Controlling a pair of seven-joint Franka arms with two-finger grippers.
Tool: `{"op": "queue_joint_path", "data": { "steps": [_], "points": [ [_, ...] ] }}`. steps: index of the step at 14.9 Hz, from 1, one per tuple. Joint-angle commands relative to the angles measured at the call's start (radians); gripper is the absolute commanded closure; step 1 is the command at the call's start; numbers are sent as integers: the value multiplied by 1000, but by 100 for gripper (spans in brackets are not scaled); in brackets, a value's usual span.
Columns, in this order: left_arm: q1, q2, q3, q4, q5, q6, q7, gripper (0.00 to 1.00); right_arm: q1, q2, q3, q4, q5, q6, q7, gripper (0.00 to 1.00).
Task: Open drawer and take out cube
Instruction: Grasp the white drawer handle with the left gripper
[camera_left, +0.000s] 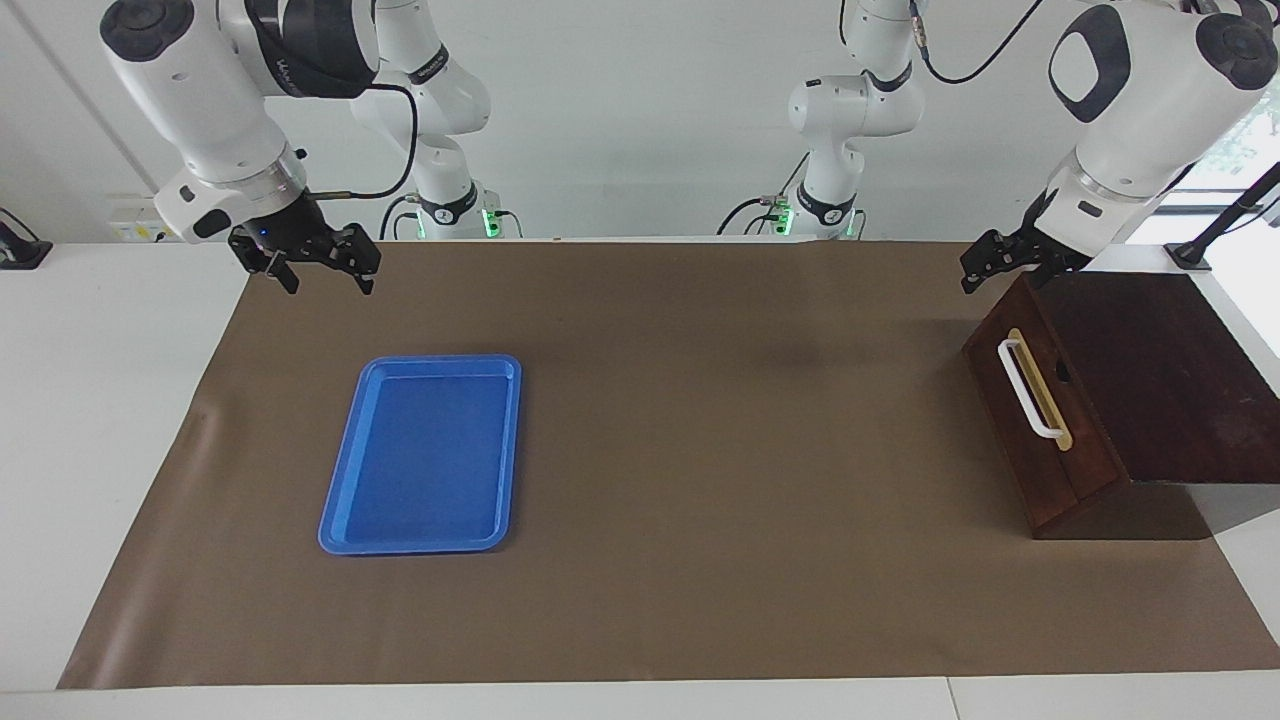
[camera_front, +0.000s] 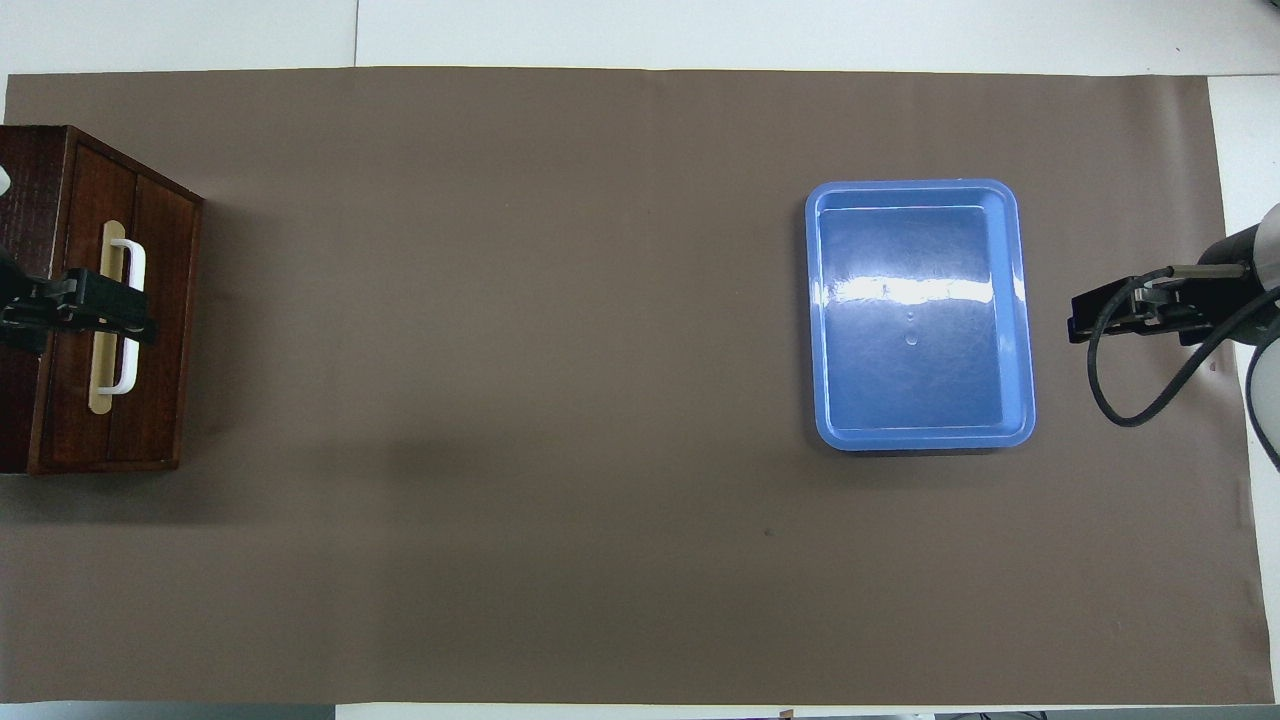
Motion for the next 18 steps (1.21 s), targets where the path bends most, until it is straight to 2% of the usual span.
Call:
{"op": "queue_joint_path", "data": {
  "steps": [1, 7, 11, 13, 16, 18],
  "points": [
    [-14, 10, 11, 16, -12, 5, 8, 0, -13, 6, 3, 13, 3, -20, 10, 0],
    [-14, 14, 12, 21, -12, 11, 2, 0, -19, 6, -1, 11, 3, -4, -5, 0],
    [-18, 13, -5, 38, 1, 13, -23, 0, -45, 14, -6, -17, 18, 86, -10, 0],
    [-40, 10, -17, 36, 84, 37, -16, 0, -48, 52, -6, -3, 35, 105, 93, 0],
    [-70, 11, -20, -21, 144, 120, -27, 0, -46, 121, -7, 57, 63, 105, 234, 1],
    [-143, 40, -20, -80, 303, 199, -135, 0, -31, 172, -6, 103, 80, 97, 376, 1]
  ]
}}
